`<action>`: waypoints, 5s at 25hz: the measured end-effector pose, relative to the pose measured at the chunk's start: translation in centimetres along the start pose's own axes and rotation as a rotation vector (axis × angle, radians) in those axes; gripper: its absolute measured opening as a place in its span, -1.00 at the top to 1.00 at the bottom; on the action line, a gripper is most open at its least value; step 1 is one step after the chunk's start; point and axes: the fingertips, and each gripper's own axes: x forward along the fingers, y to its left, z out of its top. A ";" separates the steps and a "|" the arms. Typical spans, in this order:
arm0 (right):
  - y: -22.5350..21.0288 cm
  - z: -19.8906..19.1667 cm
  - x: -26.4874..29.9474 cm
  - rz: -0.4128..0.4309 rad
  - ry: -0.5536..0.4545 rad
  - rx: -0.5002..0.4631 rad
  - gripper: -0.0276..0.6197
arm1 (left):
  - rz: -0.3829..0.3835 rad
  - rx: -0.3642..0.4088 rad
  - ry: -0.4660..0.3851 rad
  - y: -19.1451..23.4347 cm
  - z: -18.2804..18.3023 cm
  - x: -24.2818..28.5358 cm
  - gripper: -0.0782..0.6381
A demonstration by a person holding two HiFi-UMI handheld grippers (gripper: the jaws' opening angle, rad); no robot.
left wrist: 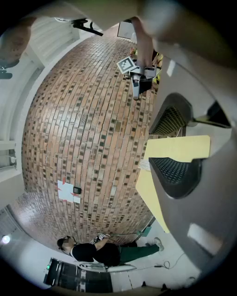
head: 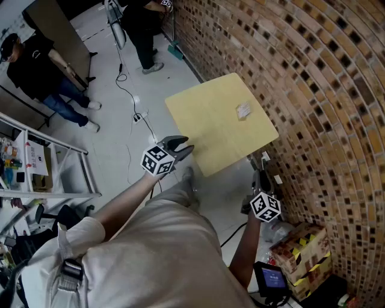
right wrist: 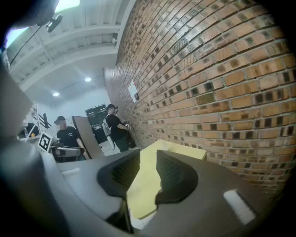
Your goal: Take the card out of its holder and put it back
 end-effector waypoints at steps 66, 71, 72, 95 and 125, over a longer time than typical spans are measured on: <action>-9.3 2.1 39.4 0.198 0.417 -0.295 0.57 | 0.173 -0.108 0.079 14.5 7.6 22.1 0.28; -9.3 -0.6 42.0 0.221 0.485 -0.292 0.56 | 0.181 -0.117 0.089 15.2 7.0 22.4 0.28; -9.3 -0.9 42.6 0.218 0.495 -0.290 0.56 | 0.182 -0.115 0.094 15.5 7.1 22.6 0.28; -13.2 -6.5 44.4 0.127 0.592 -0.245 0.56 | 0.193 -0.133 0.147 16.3 5.6 23.3 0.28; -12.1 -2.2 44.2 0.135 0.482 -0.251 0.87 | 0.197 -0.147 0.070 17.5 7.3 21.9 0.28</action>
